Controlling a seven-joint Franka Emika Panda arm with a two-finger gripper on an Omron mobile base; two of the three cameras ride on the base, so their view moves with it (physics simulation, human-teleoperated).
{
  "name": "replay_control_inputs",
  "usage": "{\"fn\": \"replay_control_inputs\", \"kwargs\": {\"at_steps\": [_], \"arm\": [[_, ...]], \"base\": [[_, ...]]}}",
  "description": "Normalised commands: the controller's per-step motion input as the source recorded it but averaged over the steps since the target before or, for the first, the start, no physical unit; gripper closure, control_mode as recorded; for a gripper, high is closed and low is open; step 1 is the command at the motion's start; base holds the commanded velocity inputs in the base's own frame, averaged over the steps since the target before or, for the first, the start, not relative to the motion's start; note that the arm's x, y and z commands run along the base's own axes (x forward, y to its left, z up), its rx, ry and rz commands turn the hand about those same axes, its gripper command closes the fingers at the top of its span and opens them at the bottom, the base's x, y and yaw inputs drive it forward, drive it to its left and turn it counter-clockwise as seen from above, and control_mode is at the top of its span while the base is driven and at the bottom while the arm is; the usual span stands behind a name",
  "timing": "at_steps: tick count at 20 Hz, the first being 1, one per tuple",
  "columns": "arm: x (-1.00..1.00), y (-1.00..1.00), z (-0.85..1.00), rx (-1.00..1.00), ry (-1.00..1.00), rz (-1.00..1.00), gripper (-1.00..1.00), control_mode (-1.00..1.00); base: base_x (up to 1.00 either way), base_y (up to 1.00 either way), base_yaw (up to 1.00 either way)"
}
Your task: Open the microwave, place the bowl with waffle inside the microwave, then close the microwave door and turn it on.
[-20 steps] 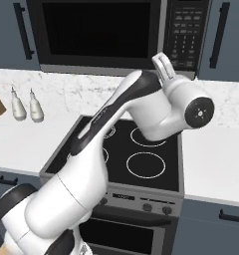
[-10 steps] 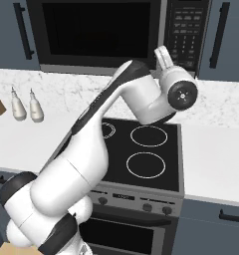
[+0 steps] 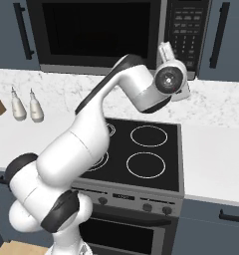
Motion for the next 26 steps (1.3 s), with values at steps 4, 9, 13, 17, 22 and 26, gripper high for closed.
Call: {"fn": "replay_control_inputs", "kwargs": {"at_steps": [4,9,13,17,22,26], "arm": [[0.04,-0.16,0.00,0.19,0.00,0.00,1.00,-1.00],[0.06,-0.14,0.00,0.25,0.00,0.04,1.00,-1.00],[0.15,-0.01,0.00,0.25,0.00,0.06,1.00,-1.00],[0.17,0.00,0.00,0.25,-0.03,0.08,1.00,-1.00],[0.35,0.00,0.00,0.22,-0.03,0.07,1.00,-1.00],[0.42,0.00,0.00,0.20,-0.03,0.06,1.00,-1.00]], "base": [[0.00,0.00,0.00],[0.00,0.00,0.00],[0.00,0.00,0.00],[0.00,0.00,0.00],[0.00,0.00,0.00],[0.00,0.00,0.00]]}}
